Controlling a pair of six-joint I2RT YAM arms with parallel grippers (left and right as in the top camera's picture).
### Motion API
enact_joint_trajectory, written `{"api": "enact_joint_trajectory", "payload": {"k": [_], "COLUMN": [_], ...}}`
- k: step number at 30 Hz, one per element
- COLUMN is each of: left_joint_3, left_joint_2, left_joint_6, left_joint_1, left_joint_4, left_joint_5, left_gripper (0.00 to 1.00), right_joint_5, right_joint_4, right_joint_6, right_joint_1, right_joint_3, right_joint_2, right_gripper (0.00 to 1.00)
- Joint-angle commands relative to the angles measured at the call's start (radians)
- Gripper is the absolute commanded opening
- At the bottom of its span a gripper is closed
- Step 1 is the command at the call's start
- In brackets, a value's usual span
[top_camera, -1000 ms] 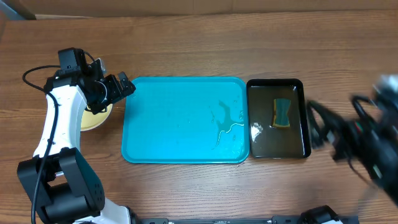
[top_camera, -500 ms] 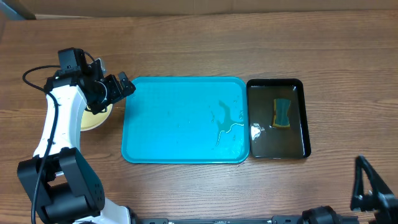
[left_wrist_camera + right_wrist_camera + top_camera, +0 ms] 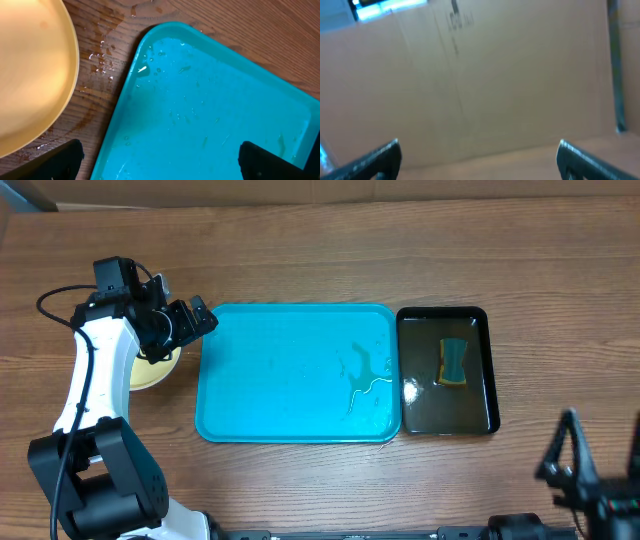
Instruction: Clean dirty plates on tray and stack at the side
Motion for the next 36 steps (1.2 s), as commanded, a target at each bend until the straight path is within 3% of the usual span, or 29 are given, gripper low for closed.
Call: {"api": "enact_joint_trajectory", "payload": {"k": [1,6,12,25,33,36], "left_joint_3": [-0.001,-0.001,-0.001,-0.001,-0.001,-0.001], "left_joint_2": [-0.021,-0.021,-0.021,-0.021,-0.021,-0.021], "left_joint_6": [0.023,0.022,0.022,0.022,0.022,0.022], "left_joint_1": [-0.003,-0.003,-0.003,-0.003,-0.003,-0.003], "left_joint_4": [0.0,0.0,0.0,0.0,0.0,0.0], "left_joint_5": [0.007,0.007,0.007,0.007,0.007,0.007], "left_gripper": [1.0,1.0,1.0,1.0,1.0,1.0], "right_joint_5": [-0.061,-0.079,-0.079,-0.05,-0.042,-0.068], "right_joint_4": [0.198,0.629,0.813,0.797,0.531,0.446], "right_joint_6": [0.004,0.062,0.084,0.079,0.076,-0.004], "right_joint_1": [-0.015,-0.015,-0.015,-0.015,-0.013,-0.013], "right_joint_3": [-0.193,-0.477,-0.686,-0.837,-0.836,-0.836], "right_joint_2": [-0.055,-0.078,-0.093,-0.121,-0.121,-0.121], "right_gripper": [1.0,1.0,1.0,1.0,1.0,1.0]}}
